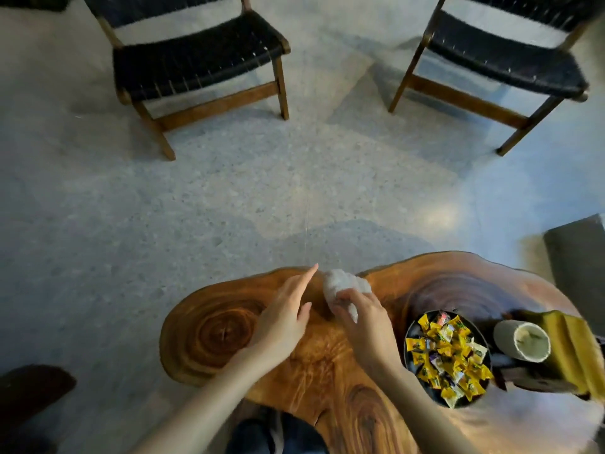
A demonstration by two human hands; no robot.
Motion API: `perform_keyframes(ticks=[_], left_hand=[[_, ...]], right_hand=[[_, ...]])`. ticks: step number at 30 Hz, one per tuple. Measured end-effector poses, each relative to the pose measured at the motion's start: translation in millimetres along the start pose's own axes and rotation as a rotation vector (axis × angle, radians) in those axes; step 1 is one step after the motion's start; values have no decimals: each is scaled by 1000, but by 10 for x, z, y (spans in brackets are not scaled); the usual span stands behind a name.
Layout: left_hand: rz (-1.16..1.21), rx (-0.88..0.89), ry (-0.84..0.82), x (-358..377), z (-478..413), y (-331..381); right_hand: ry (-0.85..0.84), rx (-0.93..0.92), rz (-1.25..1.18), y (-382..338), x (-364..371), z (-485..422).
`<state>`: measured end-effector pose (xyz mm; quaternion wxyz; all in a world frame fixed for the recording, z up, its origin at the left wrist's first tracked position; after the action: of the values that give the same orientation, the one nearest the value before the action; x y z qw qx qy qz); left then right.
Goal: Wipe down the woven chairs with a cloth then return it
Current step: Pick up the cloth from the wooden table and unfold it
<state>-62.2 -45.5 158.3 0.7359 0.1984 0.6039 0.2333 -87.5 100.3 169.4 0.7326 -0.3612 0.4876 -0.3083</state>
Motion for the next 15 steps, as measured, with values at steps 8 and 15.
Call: perform_keyframes(ticks=[8,15], left_hand=[[-14,35,125,-1249,623,-221],[-96,90,119,-2048,1260,-1035]], right_hand=[[-287,-249,-26,-1484,253,352],[-450,-326,-58,-2394,1147,744]])
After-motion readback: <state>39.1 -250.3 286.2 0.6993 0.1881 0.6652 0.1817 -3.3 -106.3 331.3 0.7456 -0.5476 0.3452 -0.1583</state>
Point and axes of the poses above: each hand's wrist, its own z-axis away from the middle knuckle, its own x-axis out of the palm, y = z × x, the point moved 6 cm from there along -z, towards the middle knuckle, and after that the axes turned 15 degrees about -z, right-handed, at the moved point
